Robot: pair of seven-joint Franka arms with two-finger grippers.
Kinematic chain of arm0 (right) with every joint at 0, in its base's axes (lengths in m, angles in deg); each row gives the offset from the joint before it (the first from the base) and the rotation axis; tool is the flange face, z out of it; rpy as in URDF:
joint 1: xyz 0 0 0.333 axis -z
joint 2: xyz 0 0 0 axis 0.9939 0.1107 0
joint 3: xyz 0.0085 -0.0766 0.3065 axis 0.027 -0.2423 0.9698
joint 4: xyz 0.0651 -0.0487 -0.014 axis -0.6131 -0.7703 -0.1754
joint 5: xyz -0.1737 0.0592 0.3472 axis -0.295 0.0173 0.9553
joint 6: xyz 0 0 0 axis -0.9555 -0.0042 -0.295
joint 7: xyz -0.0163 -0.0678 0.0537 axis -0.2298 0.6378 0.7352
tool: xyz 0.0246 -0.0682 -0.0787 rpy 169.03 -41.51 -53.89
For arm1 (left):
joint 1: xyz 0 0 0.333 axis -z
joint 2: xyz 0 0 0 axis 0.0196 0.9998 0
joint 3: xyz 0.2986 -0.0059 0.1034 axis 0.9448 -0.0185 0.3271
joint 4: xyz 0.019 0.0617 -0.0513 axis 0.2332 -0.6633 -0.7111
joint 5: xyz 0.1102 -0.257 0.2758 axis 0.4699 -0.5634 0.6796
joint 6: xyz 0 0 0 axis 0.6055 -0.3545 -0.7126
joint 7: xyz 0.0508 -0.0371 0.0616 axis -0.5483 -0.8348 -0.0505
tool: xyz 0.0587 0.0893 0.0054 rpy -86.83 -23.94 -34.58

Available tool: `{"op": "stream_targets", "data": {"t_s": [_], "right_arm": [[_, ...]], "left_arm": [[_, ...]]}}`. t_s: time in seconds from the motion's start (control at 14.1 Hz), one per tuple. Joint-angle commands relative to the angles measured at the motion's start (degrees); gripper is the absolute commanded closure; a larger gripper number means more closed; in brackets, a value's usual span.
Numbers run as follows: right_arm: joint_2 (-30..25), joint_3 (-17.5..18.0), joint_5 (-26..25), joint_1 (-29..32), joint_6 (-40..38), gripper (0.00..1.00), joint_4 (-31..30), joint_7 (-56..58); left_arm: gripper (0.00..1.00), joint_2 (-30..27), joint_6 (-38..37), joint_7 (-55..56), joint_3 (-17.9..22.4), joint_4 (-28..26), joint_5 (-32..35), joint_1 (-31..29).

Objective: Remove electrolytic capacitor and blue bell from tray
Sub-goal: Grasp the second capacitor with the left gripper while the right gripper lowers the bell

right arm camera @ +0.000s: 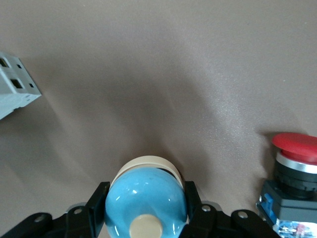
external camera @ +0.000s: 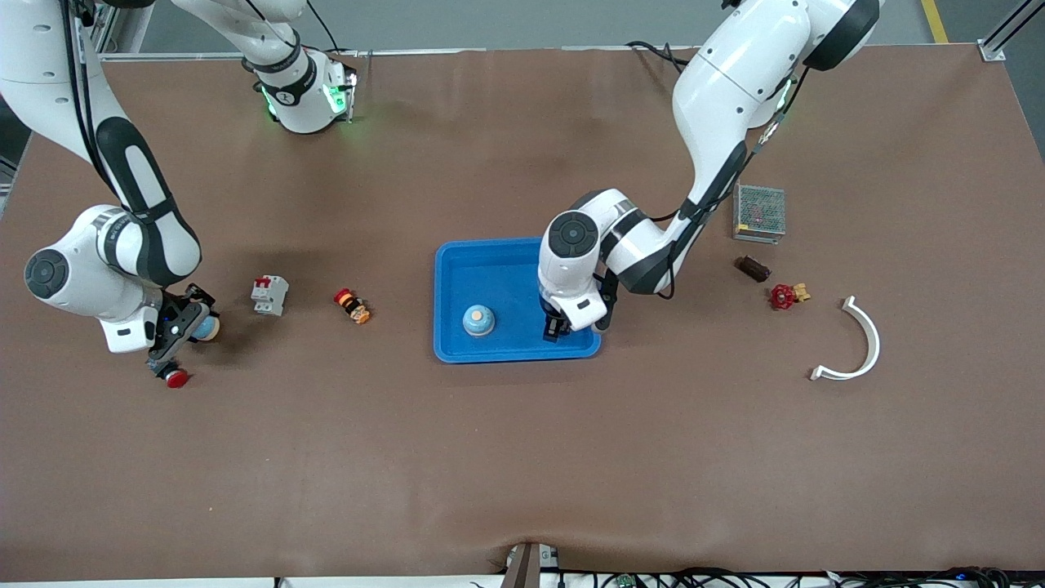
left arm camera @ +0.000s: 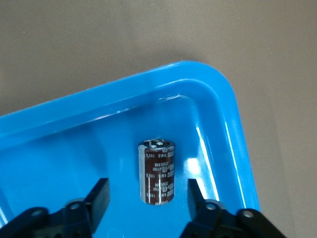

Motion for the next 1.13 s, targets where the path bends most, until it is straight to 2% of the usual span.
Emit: {"op": "stream_targets", "data": {"t_s": [0.0, 0.21, 0.42, 0.5, 0.57, 0.71, 0.78, 0.85, 1.06], "right_arm": [[-0.3, 1.0, 0.5, 1.3, 0.8, 0.57, -0.7, 1.2], [0.0, 1.1, 0.6, 1.3, 1.4, 0.56, -0.7, 1.2], [0.3, 1.1, 0.6, 1.2, 1.9, 0.56, -0.6, 1.1], [0.2, 1.1, 0.6, 1.2, 1.9, 0.53, -0.6, 1.1], [0.3, 1.1, 0.6, 1.1, 1.9, 0.39, -0.6, 1.1], [0.2, 1.1, 0.6, 1.2, 1.8, 0.0, -0.6, 1.1], [0.2, 1.1, 0.6, 1.2, 1.8, 0.0, -0.5, 1.1], [0.2, 1.2, 0.6, 1.1, 1.6, 0.0, -0.4, 1.1], [-0.6, 1.4, 0.6, 0.8, 0.4, 0.0, 0.2, 0.5]], "left_arm": [[0.36, 1.1, 1.1, 2.5, 0.8, 1.3, 1.3, 0.8], [0.48, 1.1, 1.1, 2.6, 1.0, 1.2, 1.3, 0.8], [0.55, 2.1, 1.1, 2.4, 1.1, 1.2, 1.4, 0.4], [0.6, 2.1, 1.1, 2.4, 1.1, 1.2, 1.4, 0.4], [0.67, 2.1, 1.0, 2.3, 1.1, 1.2, 1.4, 0.4], [0.84, 1.9, 1.0, 1.8, 1.0, 1.2, 1.4, 0.4], [0.95, 1.6, 0.9, 1.5, 1.1, 1.3, 1.5, 0.4], [1.0, 1.1, 0.5, 0.9, 1.1, 1.3, 1.5, 0.4], [1.0, -1.1, 0.1, 0.7, 1.0, 1.3, 3.2, -0.1]]}}
